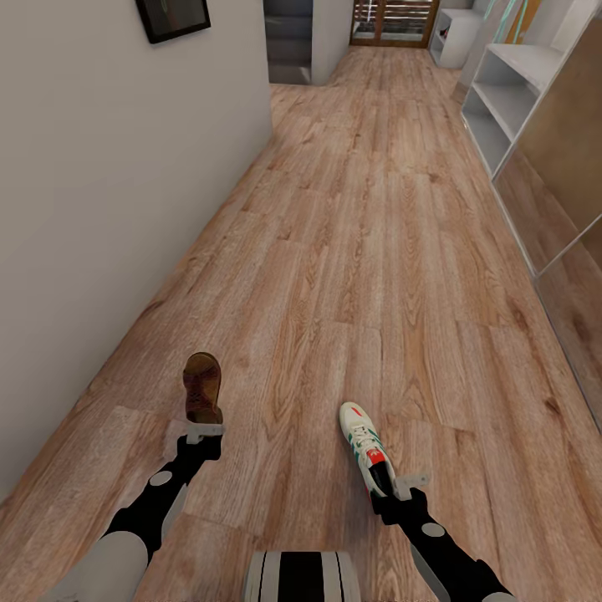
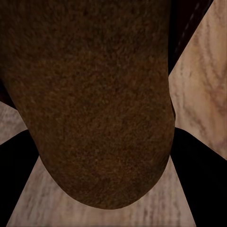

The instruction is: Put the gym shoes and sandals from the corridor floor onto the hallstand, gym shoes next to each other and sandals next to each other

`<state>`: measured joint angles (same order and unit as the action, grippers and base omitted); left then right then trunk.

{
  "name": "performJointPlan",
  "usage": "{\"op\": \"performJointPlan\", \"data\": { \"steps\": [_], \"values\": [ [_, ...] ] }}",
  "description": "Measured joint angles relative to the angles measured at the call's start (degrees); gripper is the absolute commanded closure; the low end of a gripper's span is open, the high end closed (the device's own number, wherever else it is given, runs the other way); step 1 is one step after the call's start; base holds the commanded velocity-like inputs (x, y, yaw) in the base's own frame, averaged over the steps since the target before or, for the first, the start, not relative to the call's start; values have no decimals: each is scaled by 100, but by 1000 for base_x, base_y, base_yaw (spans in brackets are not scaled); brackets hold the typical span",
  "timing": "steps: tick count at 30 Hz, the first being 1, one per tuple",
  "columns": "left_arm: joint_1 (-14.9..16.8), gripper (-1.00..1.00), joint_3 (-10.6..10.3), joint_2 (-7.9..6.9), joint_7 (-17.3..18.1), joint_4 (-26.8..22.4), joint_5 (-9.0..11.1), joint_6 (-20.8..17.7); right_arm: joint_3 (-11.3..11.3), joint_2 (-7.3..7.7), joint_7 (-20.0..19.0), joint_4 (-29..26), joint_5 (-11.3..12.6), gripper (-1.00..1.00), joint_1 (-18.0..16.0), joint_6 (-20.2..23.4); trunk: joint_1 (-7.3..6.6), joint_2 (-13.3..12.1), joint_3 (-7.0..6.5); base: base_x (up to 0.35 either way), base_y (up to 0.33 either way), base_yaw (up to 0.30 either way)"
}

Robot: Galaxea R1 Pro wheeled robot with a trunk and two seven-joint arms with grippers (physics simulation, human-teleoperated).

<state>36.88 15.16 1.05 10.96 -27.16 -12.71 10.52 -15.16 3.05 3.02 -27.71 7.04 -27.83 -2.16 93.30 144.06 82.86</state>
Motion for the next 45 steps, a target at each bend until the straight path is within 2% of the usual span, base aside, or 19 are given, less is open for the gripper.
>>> {"op": "performJointPlan", "data": {
  "steps": [13, 14, 35, 45],
  "values": [
    [0, 100, 0, -6, 2, 16, -9, 0, 0, 1, 0, 0, 0, -100, 0, 0, 0, 0, 0, 22, 0, 0],
    [0, 100, 0, -4, 3, 17, -9, 0, 2, 3, 0, 0, 0, 100, 0, 0, 0, 0, 0, 10, 0, 0],
    [-13, 100, 0, -1, 0, -23, -9, 12, 15, 4, -4, -1, -9, 100, -1, 0, 0, 0, 0, 1, 0, 0],
    [-12, 100, 0, -8, -4, -27, -6, 1, -1, 4, -13, -1, -2, 100, 0, -13, -26, -13, -221, 0, 0, 0]
  ]
}}
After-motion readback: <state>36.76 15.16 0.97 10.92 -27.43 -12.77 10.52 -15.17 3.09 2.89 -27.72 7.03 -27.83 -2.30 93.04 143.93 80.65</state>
